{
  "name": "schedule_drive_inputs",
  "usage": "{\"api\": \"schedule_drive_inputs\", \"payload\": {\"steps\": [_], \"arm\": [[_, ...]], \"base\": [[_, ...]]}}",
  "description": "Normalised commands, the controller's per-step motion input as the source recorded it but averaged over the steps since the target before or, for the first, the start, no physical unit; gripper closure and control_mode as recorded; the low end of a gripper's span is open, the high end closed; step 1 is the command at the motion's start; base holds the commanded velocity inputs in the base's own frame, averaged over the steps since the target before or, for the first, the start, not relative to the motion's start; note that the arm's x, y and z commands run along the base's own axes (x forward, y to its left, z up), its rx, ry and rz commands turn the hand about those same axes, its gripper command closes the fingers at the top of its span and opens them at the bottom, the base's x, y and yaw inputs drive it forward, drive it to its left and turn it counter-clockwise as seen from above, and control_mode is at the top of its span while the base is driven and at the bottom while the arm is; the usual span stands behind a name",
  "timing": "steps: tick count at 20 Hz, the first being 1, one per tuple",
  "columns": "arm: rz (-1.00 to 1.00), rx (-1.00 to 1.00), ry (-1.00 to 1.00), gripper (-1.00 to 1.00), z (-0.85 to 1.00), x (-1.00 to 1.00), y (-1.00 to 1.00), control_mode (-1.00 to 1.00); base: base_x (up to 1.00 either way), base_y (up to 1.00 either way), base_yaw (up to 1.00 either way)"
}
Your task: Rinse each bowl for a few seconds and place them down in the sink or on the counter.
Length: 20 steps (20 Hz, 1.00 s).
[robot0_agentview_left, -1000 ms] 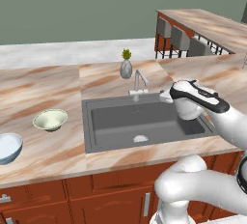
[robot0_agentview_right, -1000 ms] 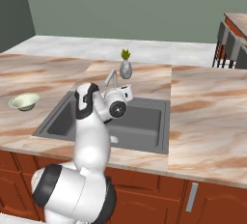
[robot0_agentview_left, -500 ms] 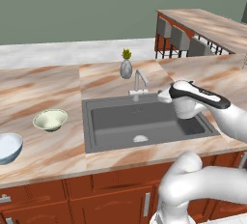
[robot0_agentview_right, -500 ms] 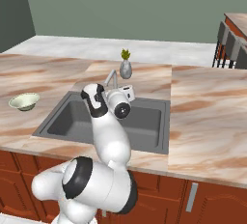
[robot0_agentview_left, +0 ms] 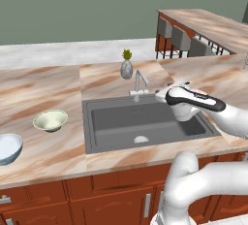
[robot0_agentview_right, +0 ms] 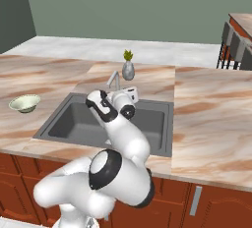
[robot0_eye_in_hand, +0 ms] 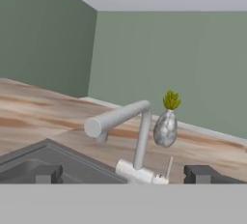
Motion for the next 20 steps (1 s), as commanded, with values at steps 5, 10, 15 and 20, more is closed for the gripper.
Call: {"api": "schedule_drive_inputs", "payload": {"steps": [5, 10, 15, 20], "arm": [[0.01, 0.02, 0.01, -1.00, -0.06, 0.33, -0.03, -1.00], [0.02, 0.02, 0.00, -1.00, -0.07, 0.35, -0.02, -1.00], [0.03, 0.02, 0.00, -1.00, -0.10, 0.33, -0.08, -1.00], [0.04, 0.03, 0.00, -1.00, -0.14, 0.29, -0.15, -1.00]], "base": [[0.00, 0.00, 0.00], [0.00, 0.00, 0.00], [0.00, 0.00, 0.00], [0.00, 0.00, 0.00]]}}
